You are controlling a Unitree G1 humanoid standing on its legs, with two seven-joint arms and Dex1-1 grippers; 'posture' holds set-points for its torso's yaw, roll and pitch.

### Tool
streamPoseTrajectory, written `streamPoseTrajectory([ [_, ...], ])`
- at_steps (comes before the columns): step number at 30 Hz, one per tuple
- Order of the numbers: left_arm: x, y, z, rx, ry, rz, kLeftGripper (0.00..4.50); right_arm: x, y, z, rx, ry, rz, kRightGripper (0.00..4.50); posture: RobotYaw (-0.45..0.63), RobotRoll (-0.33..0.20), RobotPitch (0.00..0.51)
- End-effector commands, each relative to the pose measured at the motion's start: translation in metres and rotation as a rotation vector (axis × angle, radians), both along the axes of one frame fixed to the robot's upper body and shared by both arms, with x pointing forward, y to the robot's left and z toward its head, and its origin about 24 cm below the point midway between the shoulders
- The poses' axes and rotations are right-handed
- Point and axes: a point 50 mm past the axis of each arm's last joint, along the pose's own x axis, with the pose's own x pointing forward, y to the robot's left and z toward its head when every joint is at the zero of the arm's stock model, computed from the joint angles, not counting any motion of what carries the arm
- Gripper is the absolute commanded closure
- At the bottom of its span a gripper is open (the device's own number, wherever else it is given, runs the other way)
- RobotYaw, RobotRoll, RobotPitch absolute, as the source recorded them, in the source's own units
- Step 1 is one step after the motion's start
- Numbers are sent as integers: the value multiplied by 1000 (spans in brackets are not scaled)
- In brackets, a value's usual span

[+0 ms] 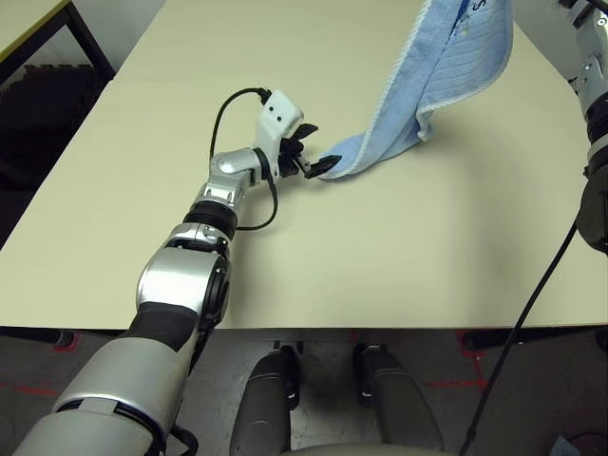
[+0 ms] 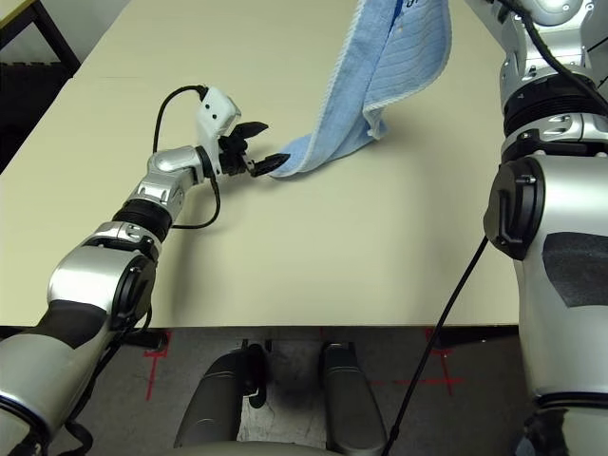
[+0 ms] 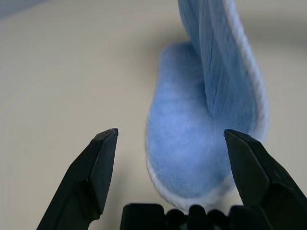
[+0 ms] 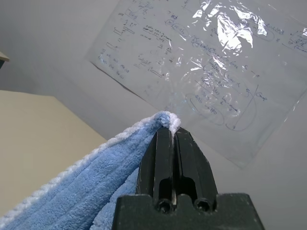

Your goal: Fold the towel and set it aside.

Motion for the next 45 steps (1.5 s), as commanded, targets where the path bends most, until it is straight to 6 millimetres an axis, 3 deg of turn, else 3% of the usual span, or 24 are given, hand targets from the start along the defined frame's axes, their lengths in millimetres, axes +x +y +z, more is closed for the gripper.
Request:
streamPoseTrajectory([
  [1, -3, -8, -8, -8, 44, -47, 0, -1, -1, 2, 14, -2, 9, 4423, 21, 0, 196],
  [7, -7, -5, -6, -24, 72, -133, 0, -1, 2, 8, 28, -1, 9, 4423, 25, 0, 237],
  [11, -9, 5, -17, 41, 89, -128, 0, -3, 7, 14, 32, -23, 28, 4423, 17, 0, 273],
  [18, -14, 17, -34, 142, 93, -120, 0, -10, 6, 32, 51, -83, 7, 4423, -5, 0, 267],
  [25, -13, 16, -34, 143, 73, -93, 0, -16, 8, 44, 42, -123, 6, 4423, -15, 0, 256],
  [35, -4, 4, -11, 112, -99, 15, 0, -16, 11, 44, 46, -133, 16, 4423, -13, 0, 259],
  [45, -7, 7, -24, 166, -32, -27, 0, -17, 10, 45, 46, -135, 17, 4423, -22, 0, 256],
])
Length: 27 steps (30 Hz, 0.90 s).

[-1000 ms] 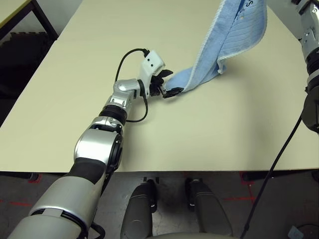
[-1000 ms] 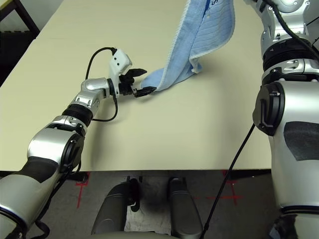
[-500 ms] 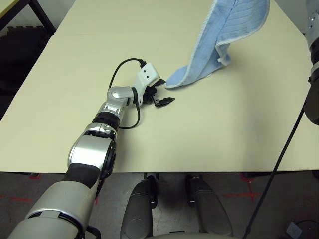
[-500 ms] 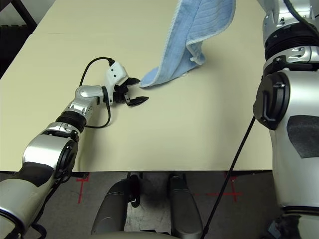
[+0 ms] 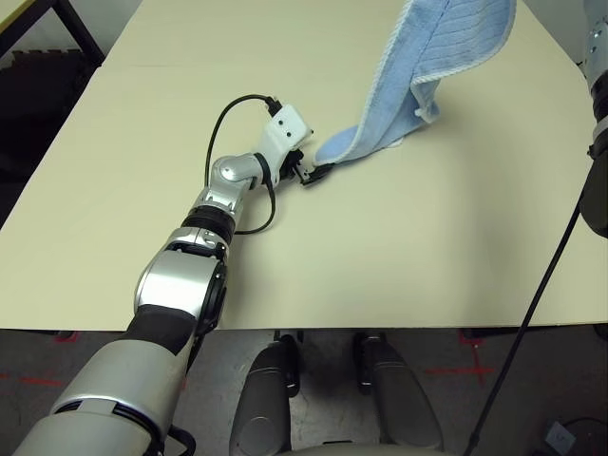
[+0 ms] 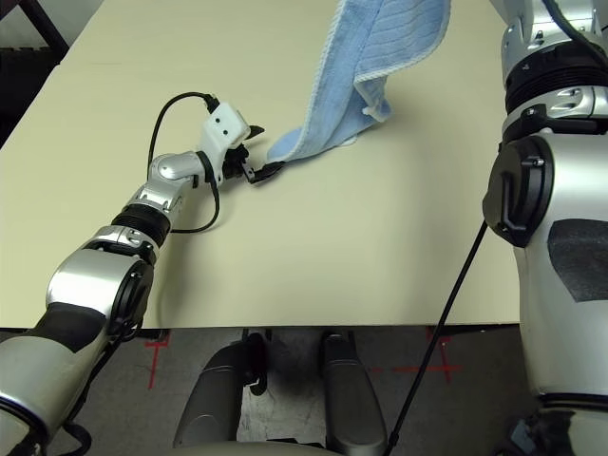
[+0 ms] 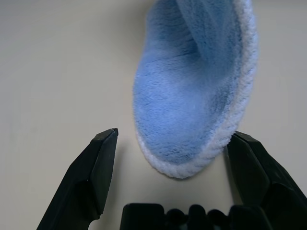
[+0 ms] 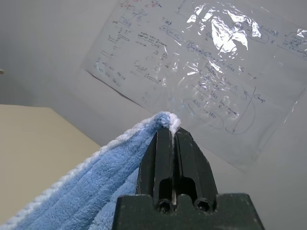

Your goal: Fold the towel and set it aside.

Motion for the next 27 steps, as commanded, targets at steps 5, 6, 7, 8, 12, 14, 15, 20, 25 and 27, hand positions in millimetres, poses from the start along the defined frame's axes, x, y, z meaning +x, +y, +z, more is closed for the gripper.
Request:
streamPoseTrajectory([
  [5, -4, 6, -17, 71, 67, -10, 110, -10, -2, 15, 5, -68, 3, 4478, -22, 0, 255],
  [6, -3, 7, -18, 80, 66, -6, 110, -10, -2, 15, 5, -68, 3, 4478, -22, 0, 255],
  [7, -3, 8, -19, 95, 66, 5, 285, -10, -2, 16, 6, -68, 4, 4500, -23, 0, 255],
  [8, -3, 10, -20, 111, 63, 15, 508, -10, -2, 16, 6, -69, 6, 4500, -24, 0, 255],
  [12, -1, 12, -19, 122, 56, 44, 1850, -10, -2, 16, 6, -69, 7, 4500, -26, 0, 254],
  [14, -1, 13, -20, 135, 62, 55, 2652, -10, -2, 16, 7, -68, 6, 4500, -28, 0, 254],
  [15, -1, 14, -21, 145, 70, 59, 2991, -10, -2, 16, 7, -69, 6, 4500, -28, 0, 254],
  [20, 0, 17, -22, 167, 86, 72, 4468, -10, -2, 15, 7, -66, 5, 4500, -29, 0, 253],
  [25, 3, 19, -8, 116, 54, 76, 4468, -8, -5, 11, 10, -45, -4, 4500, -26, 0, 254],
  [27, 4, 26, 5, 89, 20, 85, 4468, -5, -13, 3, 17, -17, -28, 4500, -28, 0, 255],
])
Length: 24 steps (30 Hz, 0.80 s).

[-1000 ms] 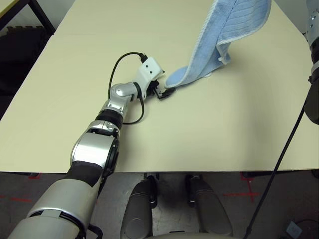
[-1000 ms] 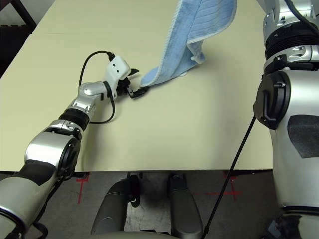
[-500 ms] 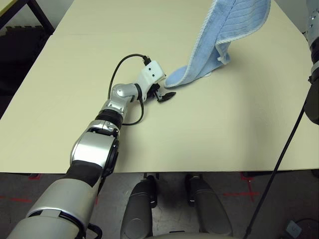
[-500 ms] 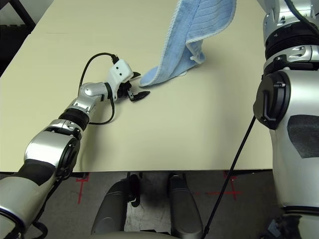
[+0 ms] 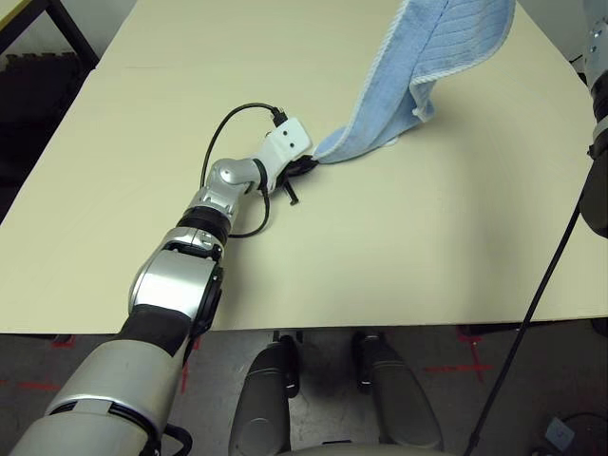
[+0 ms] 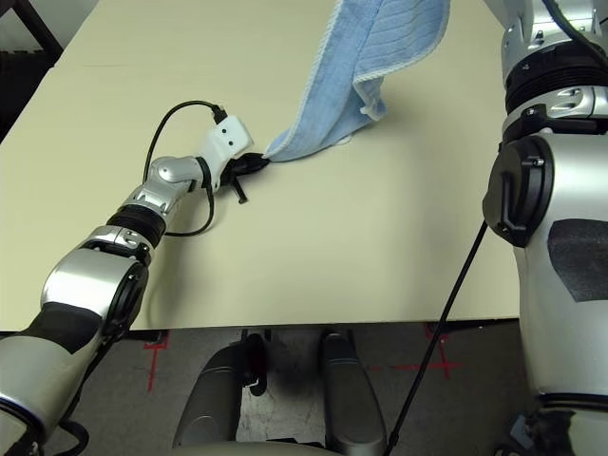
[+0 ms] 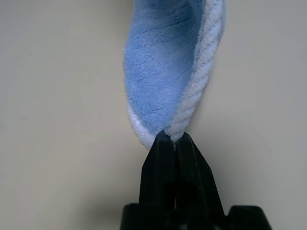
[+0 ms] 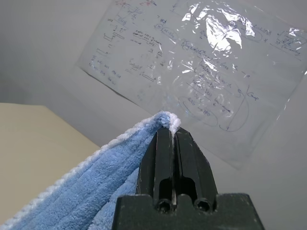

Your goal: Fold the towel and set it aside.

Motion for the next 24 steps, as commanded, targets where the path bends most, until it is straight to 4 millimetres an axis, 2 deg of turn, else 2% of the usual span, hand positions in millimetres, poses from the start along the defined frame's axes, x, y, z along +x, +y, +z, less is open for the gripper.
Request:
streamPoseTrajectory([
  [1, 2, 23, 17, -17, -21, 37, 4468, -3, -20, -5, 18, 6, -44, 4500, -23, 0, 257],
  [4, 0, 53, 38, -14, -53, 64, 4468, 2, -38, -29, 26, 75, -86, 4500, -13, 0, 259],
  [8, -12, 100, 68, 15, -59, 101, 4468, 5, -73, -79, 88, 212, -161, 4500, 40, 0, 267],
  [11, -21, 117, 85, 29, -59, 111, 4468, 5, -89, -108, 121, 293, -198, 4500, 40, 0, 267],
  [13, -29, 135, 103, 53, -77, 155, 4468, 5, -102, -143, 169, 418, -221, 4500, 78, 0, 277],
  [15, -34, 144, 113, 61, -76, 183, 4468, 5, -106, -164, 200, 511, -205, 4500, 84, 0, 279],
  [19, -38, 155, 123, 72, -53, 225, 4468, 7, -98, -183, 201, 725, -55, 4500, 83, 0, 288],
  [22, -39, 155, 124, 42, -2, 219, 4468, 5, -94, -185, 201, 856, 56, 4500, 82, 0, 294],
  [24, -40, 152, 117, 5, 75, 180, 4468, 4, -91, -184, 192, 942, 99, 4500, 75, 0, 297],
])
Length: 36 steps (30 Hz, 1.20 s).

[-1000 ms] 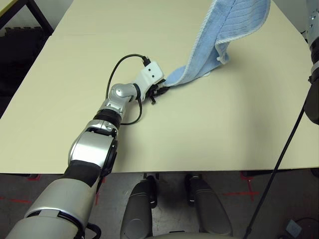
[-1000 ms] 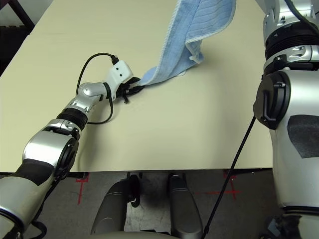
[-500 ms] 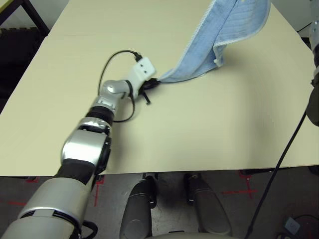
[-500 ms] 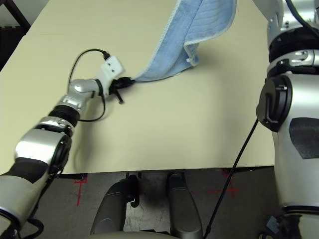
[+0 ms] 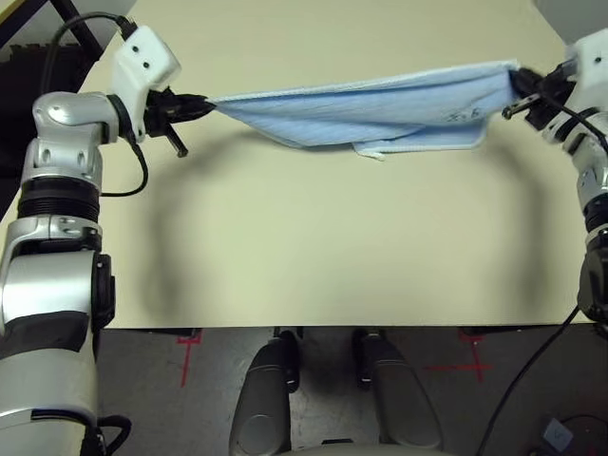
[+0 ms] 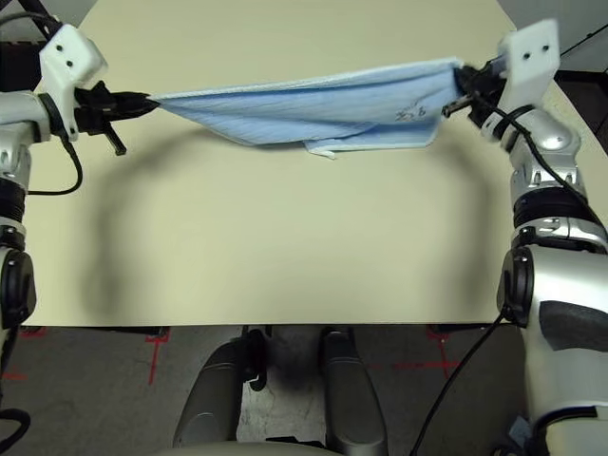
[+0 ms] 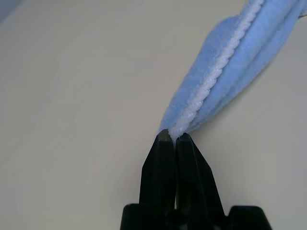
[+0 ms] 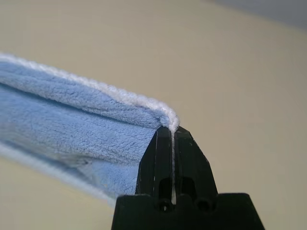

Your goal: Fold the towel and set it aside.

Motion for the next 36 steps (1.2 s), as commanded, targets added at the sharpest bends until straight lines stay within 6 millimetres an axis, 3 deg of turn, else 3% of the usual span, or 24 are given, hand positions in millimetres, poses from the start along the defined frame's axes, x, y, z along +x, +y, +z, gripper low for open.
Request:
streamPoseTrajectory([
  [1, -3, 3, -6, -87, 115, -18, 4468, -6, -3, 2, 12, 145, 83, 4500, 75, 0, 298],
  [7, 4, 1, -20, -219, 230, 54, 4468, -9, 11, 1, -33, 338, 204, 4500, 63, 0, 313],
  [11, 17, -5, -21, -277, 201, 146, 4468, 5, 19, 7, -121, 267, 97, 4500, 69, 0, 319],
  [13, 28, -8, -7, -314, 34, 267, 4468, 16, 15, 25, -256, 46, -136, 4500, 76, 0, 317],
  [15, 34, -10, 20, -359, -218, 387, 4468, 20, 19, 53, -187, -184, -256, 4500, 82, 0, 315],
  [18, 28, -17, 71, -474, -584, 431, 4468, 14, 24, 92, -29, -475, -311, 4500, 85, 0, 301],
  [21, 21, -23, 90, -574, -730, 382, 4468, 8, 29, 103, 73, -607, -257, 4500, 83, 0, 291],
  [22, 21, -23, 87, -572, -733, 379, 4468, 9, 30, 99, 81, -599, -235, 4500, 82, 0, 289],
  [24, 28, -18, 63, -449, -638, 421, 4468, 13, 32, 80, 56, -521, -195, 4500, 82, 0, 289],
  [28, 31, -2, 4, -273, -397, 427, 4468, 18, 32, 23, -16, -266, -81, 4500, 65, 0, 293],
  [32, 24, 5, -37, -155, -144, 333, 4468, 10, 24, -18, -121, -90, 13, 4500, 58, 0, 292],
  [36, 12, 12, -49, -82, -19, 266, 4468, -2, 11, -31, -244, -28, 80, 4500, 53, 0, 290],
])
